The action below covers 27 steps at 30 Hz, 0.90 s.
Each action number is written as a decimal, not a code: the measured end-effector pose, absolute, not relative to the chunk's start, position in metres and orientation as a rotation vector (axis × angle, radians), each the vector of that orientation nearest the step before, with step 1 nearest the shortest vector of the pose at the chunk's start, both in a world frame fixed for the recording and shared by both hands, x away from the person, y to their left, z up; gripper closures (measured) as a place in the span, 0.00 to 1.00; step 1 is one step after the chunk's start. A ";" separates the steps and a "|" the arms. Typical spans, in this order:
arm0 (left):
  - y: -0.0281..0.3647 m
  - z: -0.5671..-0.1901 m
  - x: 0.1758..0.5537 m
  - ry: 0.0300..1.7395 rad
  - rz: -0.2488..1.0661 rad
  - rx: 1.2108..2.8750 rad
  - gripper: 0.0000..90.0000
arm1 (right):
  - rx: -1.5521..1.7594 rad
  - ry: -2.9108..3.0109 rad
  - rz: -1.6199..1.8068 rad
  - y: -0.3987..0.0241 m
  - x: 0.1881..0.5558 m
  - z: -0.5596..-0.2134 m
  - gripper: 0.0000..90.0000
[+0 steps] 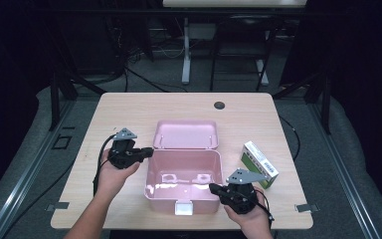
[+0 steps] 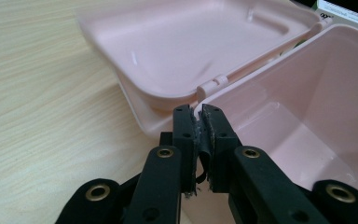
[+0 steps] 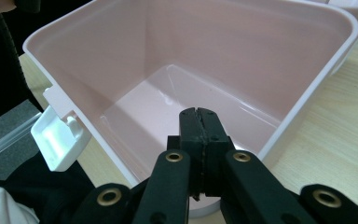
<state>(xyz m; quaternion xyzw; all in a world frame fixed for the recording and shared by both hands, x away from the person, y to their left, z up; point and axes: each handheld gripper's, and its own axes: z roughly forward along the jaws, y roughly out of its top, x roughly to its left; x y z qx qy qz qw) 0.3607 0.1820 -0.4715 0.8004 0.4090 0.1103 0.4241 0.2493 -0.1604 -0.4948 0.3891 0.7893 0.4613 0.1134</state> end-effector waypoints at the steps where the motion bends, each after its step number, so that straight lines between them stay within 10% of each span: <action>1: 0.182 -0.472 0.361 1.020 0.275 2.004 0.94 | 1.144 2.317 1.358 -0.160 0.249 -0.495 1.00; 27: 0.201 -0.460 0.347 1.000 0.268 1.958 0.85 | 1.135 2.278 1.370 -0.169 0.249 -0.473 0.84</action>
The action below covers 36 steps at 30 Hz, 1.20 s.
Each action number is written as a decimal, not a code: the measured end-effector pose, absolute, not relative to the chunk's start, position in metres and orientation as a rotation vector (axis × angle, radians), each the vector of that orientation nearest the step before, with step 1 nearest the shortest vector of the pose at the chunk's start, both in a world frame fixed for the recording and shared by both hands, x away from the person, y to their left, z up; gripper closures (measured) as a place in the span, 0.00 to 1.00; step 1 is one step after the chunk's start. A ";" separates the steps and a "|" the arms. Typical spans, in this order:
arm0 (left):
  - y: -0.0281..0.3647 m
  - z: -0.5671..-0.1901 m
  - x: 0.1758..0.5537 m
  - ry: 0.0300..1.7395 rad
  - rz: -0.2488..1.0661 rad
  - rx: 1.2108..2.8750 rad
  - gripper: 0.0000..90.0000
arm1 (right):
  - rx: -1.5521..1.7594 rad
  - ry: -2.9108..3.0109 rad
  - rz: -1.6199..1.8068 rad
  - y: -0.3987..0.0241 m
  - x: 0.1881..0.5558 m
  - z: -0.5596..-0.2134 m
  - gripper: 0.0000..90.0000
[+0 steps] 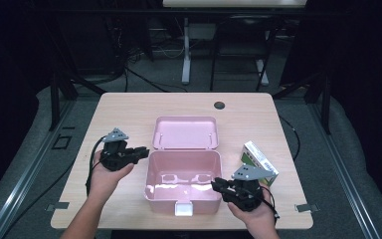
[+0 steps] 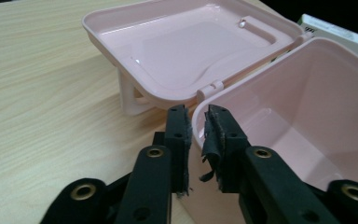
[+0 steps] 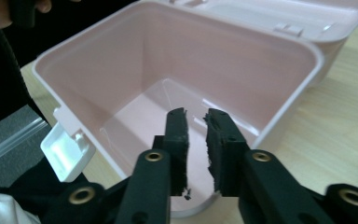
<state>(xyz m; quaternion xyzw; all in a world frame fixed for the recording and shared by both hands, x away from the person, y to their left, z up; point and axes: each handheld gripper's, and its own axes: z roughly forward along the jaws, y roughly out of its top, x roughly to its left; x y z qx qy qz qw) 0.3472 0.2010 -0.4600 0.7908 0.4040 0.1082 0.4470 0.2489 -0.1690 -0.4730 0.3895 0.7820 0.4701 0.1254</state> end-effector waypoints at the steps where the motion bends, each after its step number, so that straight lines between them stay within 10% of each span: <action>1: 0.203 -0.459 0.346 1.001 0.271 1.955 0.83 | 1.134 2.272 1.371 -0.172 0.250 -0.470 0.82; 21: 0.234 -0.449 0.343 1.042 0.261 1.975 0.54 | 1.219 2.350 1.049 -0.193 0.306 -0.426 0.47; 36: 0.239 -0.448 0.343 1.048 0.302 2.020 0.48 | 1.227 2.427 0.854 -0.203 0.336 -0.417 0.51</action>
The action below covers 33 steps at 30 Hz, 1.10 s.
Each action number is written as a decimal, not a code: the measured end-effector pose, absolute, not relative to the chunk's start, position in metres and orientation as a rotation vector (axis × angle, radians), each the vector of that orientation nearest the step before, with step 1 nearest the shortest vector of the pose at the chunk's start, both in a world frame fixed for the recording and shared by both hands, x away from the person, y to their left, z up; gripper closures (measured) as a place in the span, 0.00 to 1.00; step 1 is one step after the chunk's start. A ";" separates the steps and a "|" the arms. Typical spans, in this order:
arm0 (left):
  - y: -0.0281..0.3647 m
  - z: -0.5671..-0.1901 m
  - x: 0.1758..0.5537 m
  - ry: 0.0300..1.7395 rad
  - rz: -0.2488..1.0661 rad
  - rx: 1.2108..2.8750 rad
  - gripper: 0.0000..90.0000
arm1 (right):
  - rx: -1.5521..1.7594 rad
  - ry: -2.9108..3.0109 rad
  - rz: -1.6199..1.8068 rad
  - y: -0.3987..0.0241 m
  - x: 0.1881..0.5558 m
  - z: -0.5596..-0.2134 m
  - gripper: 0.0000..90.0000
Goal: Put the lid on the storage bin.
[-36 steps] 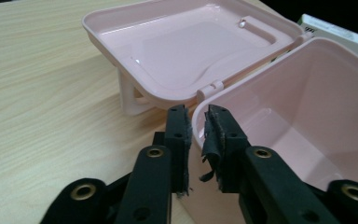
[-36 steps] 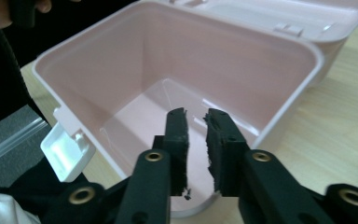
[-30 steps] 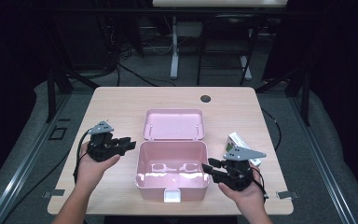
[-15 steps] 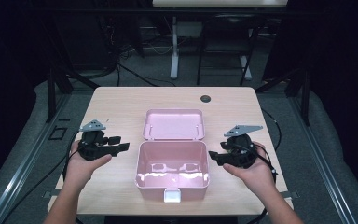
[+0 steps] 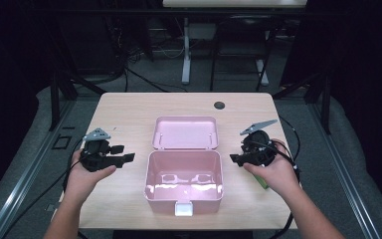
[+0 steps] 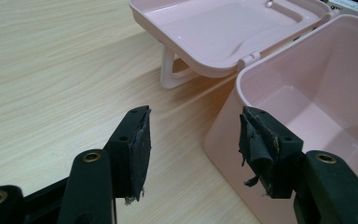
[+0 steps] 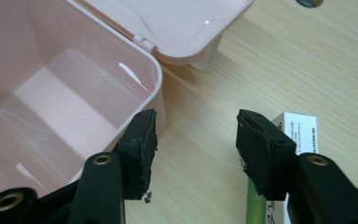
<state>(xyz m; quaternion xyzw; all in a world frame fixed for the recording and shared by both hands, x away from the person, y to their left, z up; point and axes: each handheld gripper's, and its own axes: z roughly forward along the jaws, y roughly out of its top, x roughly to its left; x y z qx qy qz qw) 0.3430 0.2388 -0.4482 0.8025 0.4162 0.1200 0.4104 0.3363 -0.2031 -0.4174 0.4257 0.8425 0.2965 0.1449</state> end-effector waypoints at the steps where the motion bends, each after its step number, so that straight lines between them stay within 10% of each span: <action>1: 0.238 -0.448 0.343 1.043 0.298 2.024 0.48 | 1.227 2.438 0.836 -0.205 0.339 -0.418 0.51; 33: 0.229 -0.448 0.343 0.979 0.280 2.054 0.50 | 1.383 2.547 0.400 -0.232 0.385 -0.439 0.47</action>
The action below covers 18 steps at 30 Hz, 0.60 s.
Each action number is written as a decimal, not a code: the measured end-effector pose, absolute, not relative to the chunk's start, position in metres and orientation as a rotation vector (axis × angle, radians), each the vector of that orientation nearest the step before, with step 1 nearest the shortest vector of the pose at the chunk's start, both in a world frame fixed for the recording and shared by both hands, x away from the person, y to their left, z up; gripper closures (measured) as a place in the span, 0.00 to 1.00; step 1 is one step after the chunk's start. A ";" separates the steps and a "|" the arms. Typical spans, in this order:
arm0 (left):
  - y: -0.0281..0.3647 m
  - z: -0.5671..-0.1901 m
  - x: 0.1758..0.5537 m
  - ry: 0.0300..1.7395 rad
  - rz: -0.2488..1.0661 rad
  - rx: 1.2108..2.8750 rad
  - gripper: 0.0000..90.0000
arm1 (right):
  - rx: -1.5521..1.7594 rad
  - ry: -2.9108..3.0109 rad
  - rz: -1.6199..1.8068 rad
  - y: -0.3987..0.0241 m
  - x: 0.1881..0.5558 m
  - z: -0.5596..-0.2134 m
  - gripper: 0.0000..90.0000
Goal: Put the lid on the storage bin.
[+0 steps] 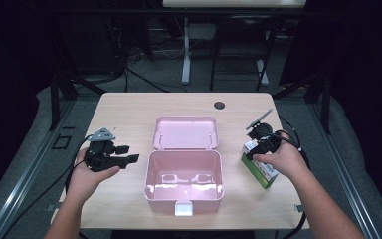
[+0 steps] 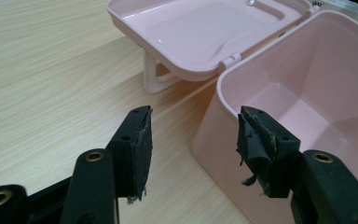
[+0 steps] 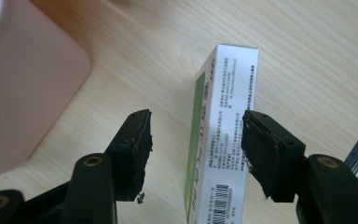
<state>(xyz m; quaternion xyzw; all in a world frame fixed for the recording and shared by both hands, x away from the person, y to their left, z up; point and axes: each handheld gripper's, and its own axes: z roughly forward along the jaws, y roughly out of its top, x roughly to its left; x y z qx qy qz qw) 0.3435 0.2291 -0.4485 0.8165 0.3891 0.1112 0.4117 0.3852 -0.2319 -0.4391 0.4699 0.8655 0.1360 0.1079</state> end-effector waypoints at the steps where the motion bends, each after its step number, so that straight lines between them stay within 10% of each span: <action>1: 0.228 -0.448 0.344 0.981 0.272 2.070 0.50 | 1.380 2.546 0.394 -0.233 0.386 -0.440 0.46; 18: 0.228 -0.448 0.343 1.000 0.313 2.090 0.52 | 1.470 2.595 0.269 -0.241 0.405 -0.452 0.41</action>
